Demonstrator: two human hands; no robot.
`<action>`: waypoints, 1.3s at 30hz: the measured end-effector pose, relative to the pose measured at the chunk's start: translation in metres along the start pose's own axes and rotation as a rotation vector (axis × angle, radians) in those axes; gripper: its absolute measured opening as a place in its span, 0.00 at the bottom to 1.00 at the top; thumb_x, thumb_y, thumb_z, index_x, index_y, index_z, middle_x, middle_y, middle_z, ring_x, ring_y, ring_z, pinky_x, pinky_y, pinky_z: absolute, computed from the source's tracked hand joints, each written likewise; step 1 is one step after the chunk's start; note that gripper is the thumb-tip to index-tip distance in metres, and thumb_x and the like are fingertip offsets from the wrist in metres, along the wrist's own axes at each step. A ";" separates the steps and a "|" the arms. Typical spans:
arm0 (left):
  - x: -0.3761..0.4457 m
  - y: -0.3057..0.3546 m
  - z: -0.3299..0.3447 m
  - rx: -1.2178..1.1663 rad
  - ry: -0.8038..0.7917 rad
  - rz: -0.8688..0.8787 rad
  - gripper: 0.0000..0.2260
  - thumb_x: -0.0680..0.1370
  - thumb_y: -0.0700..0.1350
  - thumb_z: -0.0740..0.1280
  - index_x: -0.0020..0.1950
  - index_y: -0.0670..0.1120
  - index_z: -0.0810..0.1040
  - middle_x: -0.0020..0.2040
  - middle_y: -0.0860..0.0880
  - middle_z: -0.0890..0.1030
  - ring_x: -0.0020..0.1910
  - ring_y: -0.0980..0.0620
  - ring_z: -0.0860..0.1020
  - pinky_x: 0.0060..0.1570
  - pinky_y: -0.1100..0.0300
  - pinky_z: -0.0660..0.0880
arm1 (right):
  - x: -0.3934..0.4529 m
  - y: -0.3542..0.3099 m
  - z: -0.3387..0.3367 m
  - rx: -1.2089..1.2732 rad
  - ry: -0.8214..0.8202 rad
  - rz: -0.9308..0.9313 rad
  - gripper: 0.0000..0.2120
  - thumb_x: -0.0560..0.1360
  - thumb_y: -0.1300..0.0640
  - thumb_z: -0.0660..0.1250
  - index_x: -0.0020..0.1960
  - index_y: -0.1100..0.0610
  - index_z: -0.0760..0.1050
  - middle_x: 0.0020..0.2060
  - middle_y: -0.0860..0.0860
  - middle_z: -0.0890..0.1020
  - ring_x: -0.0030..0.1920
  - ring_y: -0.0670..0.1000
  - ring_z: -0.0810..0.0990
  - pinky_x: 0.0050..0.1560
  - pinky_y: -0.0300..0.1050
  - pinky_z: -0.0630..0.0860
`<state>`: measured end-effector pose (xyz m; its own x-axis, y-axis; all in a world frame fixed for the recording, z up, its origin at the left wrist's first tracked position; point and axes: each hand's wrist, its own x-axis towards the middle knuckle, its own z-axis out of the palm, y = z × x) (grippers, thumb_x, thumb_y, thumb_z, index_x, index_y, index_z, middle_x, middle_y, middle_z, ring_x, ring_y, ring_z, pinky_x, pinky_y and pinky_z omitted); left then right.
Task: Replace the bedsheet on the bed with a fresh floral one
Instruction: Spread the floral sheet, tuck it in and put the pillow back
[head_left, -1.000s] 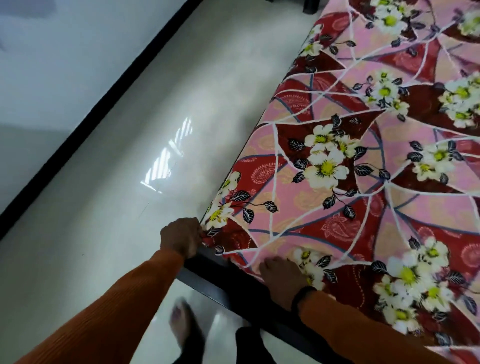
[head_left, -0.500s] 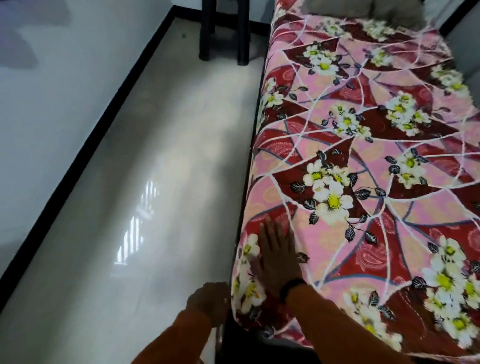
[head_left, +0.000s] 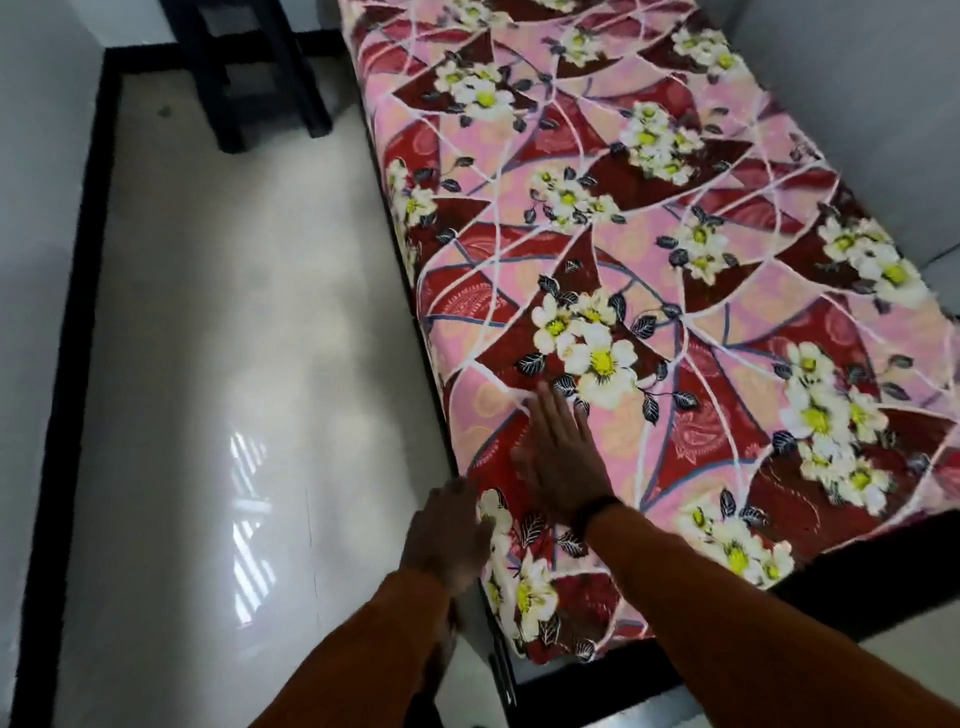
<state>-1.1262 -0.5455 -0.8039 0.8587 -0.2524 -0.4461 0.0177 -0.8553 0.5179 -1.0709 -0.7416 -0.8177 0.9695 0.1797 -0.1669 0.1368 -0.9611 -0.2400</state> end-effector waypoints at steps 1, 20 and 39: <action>0.010 -0.001 0.002 0.028 -0.014 0.037 0.27 0.82 0.58 0.62 0.79 0.53 0.61 0.75 0.49 0.68 0.70 0.45 0.71 0.65 0.45 0.74 | 0.023 0.000 0.002 0.010 0.013 0.076 0.36 0.82 0.38 0.43 0.83 0.59 0.48 0.82 0.56 0.47 0.82 0.56 0.43 0.80 0.61 0.51; 0.165 -0.021 -0.091 -0.031 0.085 0.208 0.26 0.82 0.62 0.51 0.68 0.48 0.75 0.68 0.44 0.76 0.65 0.43 0.74 0.62 0.41 0.76 | 0.018 -0.032 0.038 -0.032 0.043 -0.001 0.29 0.84 0.49 0.54 0.80 0.63 0.59 0.80 0.62 0.59 0.82 0.61 0.48 0.78 0.66 0.56; 0.326 -0.079 -0.219 0.253 -0.015 0.203 0.38 0.80 0.68 0.39 0.83 0.48 0.57 0.81 0.41 0.60 0.79 0.35 0.59 0.70 0.33 0.66 | 0.225 -0.101 0.025 0.079 0.026 -0.087 0.36 0.81 0.44 0.59 0.82 0.62 0.54 0.82 0.59 0.52 0.82 0.58 0.49 0.79 0.62 0.54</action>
<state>-0.7356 -0.4608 -0.8308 0.8241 -0.4343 -0.3637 -0.2829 -0.8718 0.4000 -0.8719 -0.5986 -0.8546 0.9598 0.2549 -0.1174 0.2050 -0.9225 -0.3270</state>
